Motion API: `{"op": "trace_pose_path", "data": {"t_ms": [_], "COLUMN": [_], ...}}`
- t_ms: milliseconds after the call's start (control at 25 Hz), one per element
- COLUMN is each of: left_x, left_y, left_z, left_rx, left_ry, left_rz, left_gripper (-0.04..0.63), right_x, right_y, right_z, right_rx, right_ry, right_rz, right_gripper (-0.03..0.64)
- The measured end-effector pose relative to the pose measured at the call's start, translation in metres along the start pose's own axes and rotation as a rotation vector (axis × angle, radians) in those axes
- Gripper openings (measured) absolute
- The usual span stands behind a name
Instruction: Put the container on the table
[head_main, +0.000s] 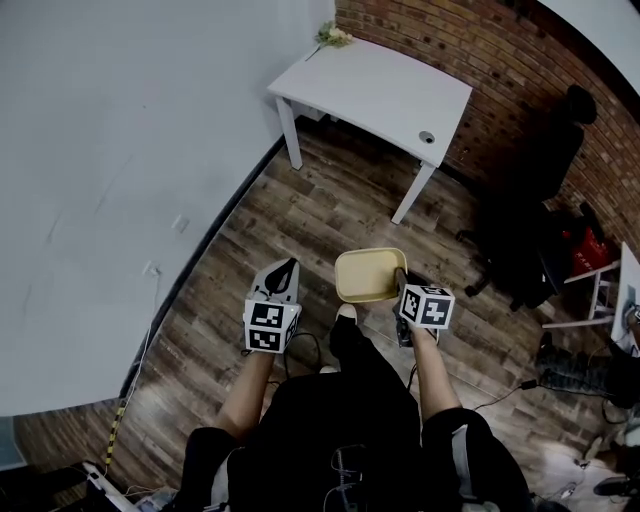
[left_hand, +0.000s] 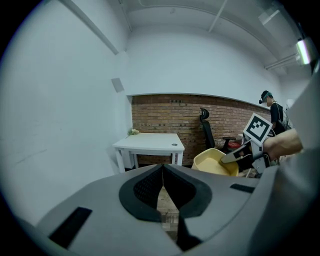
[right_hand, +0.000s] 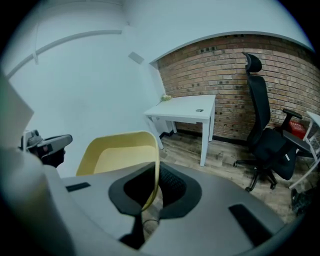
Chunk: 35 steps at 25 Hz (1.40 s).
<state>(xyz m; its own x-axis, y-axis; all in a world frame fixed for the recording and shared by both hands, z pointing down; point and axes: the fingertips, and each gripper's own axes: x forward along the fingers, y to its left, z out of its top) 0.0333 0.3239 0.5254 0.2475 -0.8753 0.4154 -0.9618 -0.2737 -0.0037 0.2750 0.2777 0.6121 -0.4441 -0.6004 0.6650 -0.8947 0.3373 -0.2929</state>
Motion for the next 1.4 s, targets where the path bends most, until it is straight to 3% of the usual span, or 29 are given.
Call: {"op": "trace_pose_path", "data": {"t_ms": [480, 1120, 1400], "left_x": [0.077, 0.148, 0.167], "left_y": [0.025, 0.050, 0.048], "left_z": [0.032, 0.060, 0.071], "left_rx": [-0.010, -0.011, -0.002], "left_ry": [0.044, 0.084, 0.084], "left_rz": [0.040, 0.086, 0.069], "left_gripper": [0.017, 0.017, 0.017], "right_x": [0.065, 0.127, 0.137], "right_y": [-0.031, -0.059, -0.070], "right_z": [0.075, 0.141, 0.156], "right_rx": [-0.002, -0.003, 0.013], "right_ry": [0.020, 0.033, 0.019], "right_rz": [0.033, 0.077, 0.075], "right_gripper": [0.028, 0.028, 0.028]}}
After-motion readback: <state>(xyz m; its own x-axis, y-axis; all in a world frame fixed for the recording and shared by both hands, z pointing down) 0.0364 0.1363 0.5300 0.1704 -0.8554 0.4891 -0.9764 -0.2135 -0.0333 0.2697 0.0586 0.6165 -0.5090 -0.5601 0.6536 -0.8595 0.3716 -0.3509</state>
